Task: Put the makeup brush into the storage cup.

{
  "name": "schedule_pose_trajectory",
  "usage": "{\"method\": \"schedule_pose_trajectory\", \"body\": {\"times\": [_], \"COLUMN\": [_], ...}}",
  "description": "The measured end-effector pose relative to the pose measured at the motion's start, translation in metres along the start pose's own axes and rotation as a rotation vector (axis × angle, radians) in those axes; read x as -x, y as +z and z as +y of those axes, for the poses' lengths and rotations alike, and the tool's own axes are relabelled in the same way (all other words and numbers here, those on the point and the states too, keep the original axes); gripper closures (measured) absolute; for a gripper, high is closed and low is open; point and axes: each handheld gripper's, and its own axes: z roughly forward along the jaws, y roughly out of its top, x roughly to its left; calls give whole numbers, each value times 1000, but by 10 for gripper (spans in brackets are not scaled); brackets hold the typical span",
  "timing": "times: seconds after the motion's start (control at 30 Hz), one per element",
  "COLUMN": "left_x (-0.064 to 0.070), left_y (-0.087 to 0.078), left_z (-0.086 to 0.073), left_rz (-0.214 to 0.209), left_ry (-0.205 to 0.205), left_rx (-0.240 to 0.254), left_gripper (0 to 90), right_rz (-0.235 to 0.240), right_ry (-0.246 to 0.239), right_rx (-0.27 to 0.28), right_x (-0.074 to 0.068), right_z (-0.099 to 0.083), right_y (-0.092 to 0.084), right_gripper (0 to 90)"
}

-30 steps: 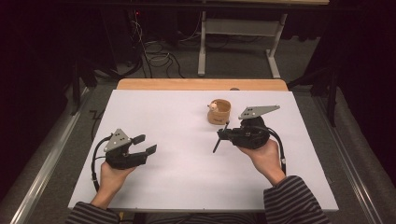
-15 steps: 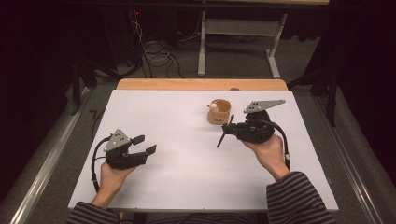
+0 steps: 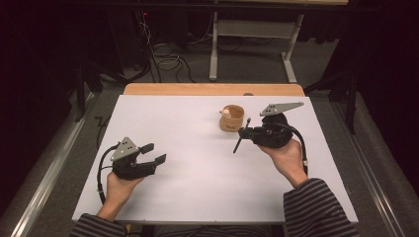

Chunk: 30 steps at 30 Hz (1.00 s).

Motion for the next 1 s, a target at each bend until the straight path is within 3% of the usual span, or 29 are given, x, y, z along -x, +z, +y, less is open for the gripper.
{"method": "schedule_pose_trajectory", "body": {"times": [1.0], "left_x": [2], "left_y": [1], "left_z": [-1], "left_rz": [-7], "left_ry": [11], "left_rx": [-4], "left_gripper": [373], "right_rz": [-67], "right_ry": [3], "right_rx": [1], "right_x": [17], "right_z": [28], "right_y": [-3], "right_gripper": [851]}}
